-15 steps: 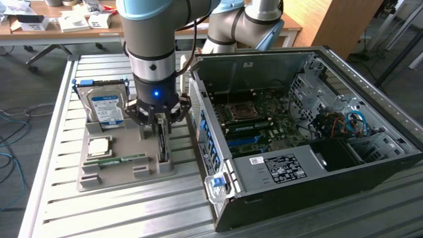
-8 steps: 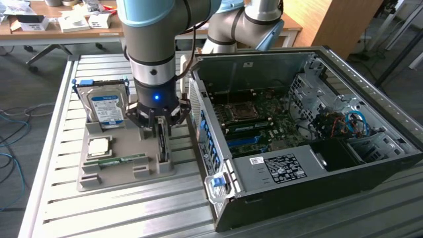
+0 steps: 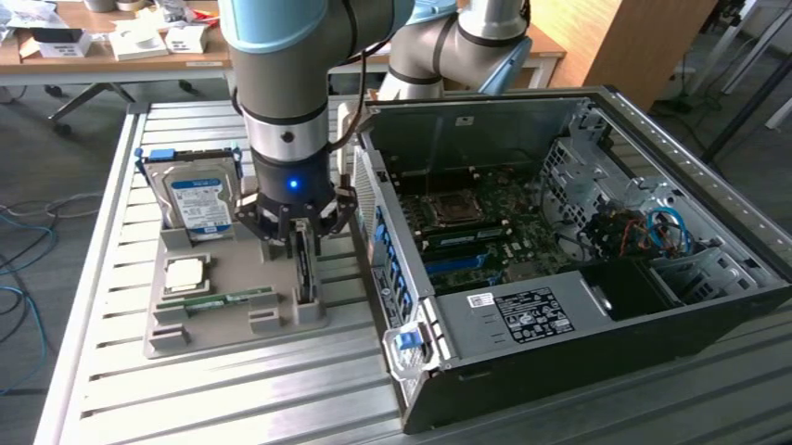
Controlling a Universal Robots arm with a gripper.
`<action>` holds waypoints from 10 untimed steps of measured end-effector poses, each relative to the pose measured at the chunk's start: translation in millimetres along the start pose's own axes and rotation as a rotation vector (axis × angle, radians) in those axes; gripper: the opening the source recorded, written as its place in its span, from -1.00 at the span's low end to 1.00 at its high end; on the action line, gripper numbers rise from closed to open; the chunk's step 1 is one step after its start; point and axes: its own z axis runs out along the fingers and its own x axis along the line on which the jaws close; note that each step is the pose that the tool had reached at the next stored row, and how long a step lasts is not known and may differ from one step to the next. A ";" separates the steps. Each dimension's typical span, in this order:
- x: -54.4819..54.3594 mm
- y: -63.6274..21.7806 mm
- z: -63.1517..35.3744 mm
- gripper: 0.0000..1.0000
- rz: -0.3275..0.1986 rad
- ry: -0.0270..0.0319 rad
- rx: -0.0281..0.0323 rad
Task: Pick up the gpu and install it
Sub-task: 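Pick up the gpu and move the gpu toward the slot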
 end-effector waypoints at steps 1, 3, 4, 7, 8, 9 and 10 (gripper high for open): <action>0.0 0.0 0.0 -0.17 0.000 0.0000 0.0000; 0.0 0.0 0.5 -0.17 0.000 -0.0002 -0.0001; 0.0 0.0 0.5 -0.17 0.000 0.0000 0.0000; 0.0 0.0 0.7 -0.17 0.000 0.0000 0.0000; 0.0 0.0 0.7 -0.17 0.000 0.0001 0.0001; 0.0 0.0 0.7 -0.17 0.000 0.0000 0.0000; 0.0 0.0 0.8 -0.17 0.000 0.0000 0.0000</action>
